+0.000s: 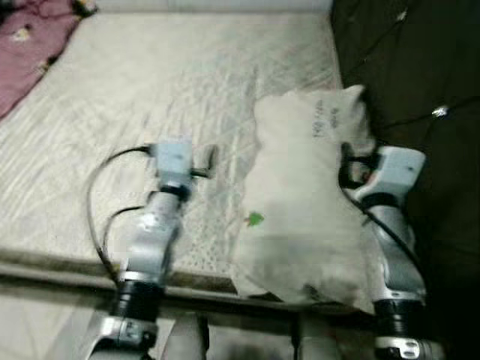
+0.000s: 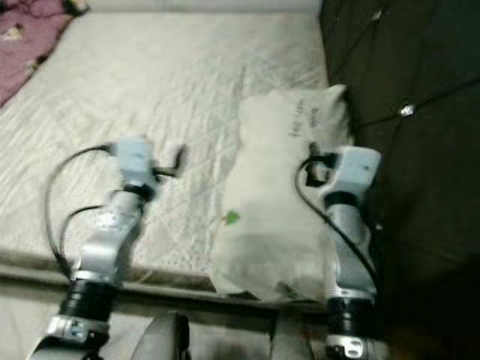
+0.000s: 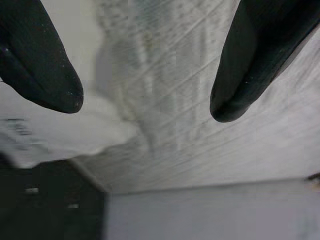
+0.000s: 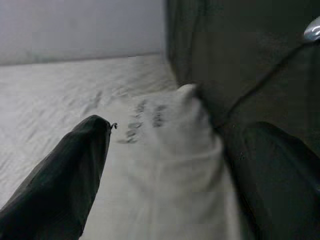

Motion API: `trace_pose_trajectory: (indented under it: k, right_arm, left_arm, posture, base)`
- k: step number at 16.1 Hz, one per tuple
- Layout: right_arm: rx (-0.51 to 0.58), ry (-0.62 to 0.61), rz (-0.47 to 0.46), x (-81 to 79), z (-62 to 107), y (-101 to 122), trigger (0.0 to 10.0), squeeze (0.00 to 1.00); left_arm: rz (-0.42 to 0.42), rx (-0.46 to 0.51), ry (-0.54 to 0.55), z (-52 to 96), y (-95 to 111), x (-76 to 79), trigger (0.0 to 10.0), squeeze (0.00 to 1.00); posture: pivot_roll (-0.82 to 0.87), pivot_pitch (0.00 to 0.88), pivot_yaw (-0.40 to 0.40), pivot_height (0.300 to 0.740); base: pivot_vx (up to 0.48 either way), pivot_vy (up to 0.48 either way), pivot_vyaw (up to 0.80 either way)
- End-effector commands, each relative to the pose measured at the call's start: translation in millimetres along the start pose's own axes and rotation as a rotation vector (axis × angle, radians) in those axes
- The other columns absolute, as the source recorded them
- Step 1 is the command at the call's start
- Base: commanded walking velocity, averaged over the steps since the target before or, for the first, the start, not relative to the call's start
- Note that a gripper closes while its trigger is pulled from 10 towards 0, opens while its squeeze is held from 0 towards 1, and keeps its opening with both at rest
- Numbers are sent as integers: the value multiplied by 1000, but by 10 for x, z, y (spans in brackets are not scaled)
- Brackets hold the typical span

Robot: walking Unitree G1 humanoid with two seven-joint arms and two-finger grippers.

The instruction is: Clean up the room

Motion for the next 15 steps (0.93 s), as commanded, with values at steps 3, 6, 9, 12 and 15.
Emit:
trace_pose_trajectory:
  k: [3, 6, 9, 12, 15]
  right_arm:
    - [16, 67, -13, -261, -10, 19, 10000, 0]
    - [11, 70, -9, -258, 6, -12, 10000, 0]
    - [8, 56, -13, -237, 7, -28, 10000, 0]
    - [-9, 30, -42, -217, -15, -59, 10000, 0]
    - [-5, 35, -42, -250, -42, -49, 10000, 0]
  left_arm:
    - [-36, -36, 90, 66, -128, -285, 10000, 0]
    - [-7, -40, 90, 77, -152, -283, 10000, 0]
    - [24, -34, 88, 102, -166, -258, 10000, 0]
    - [68, -47, 79, 104, -187, -212, 10000, 0]
    - [88, -49, 75, 76, -181, -192, 10000, 0]
  posture:
    - [-54, 39, 74, 740]
    - [-55, 34, 72, 740]
    - [-56, 29, 71, 740]
    - [-63, 31, 75, 740]
    - [-64, 37, 74, 740]
  base:
    - [0, 0, 0]
    - [0, 0, 0]
    - [0, 0, 0]
    - [0, 0, -694]
    - [0, 0, -800]
Point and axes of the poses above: a point about 5 cm out from each wrist's last joint towards the gripper, its own z axis pointing back from the gripper into the wrist, its own y axis along the axis of the wrist's last joint, x = y × z, the point moved 5 cm from there along -z, pointing out of the wrist towards the gripper, and after that the axes turned 11 degrees about -z, right-handed, at the moved point
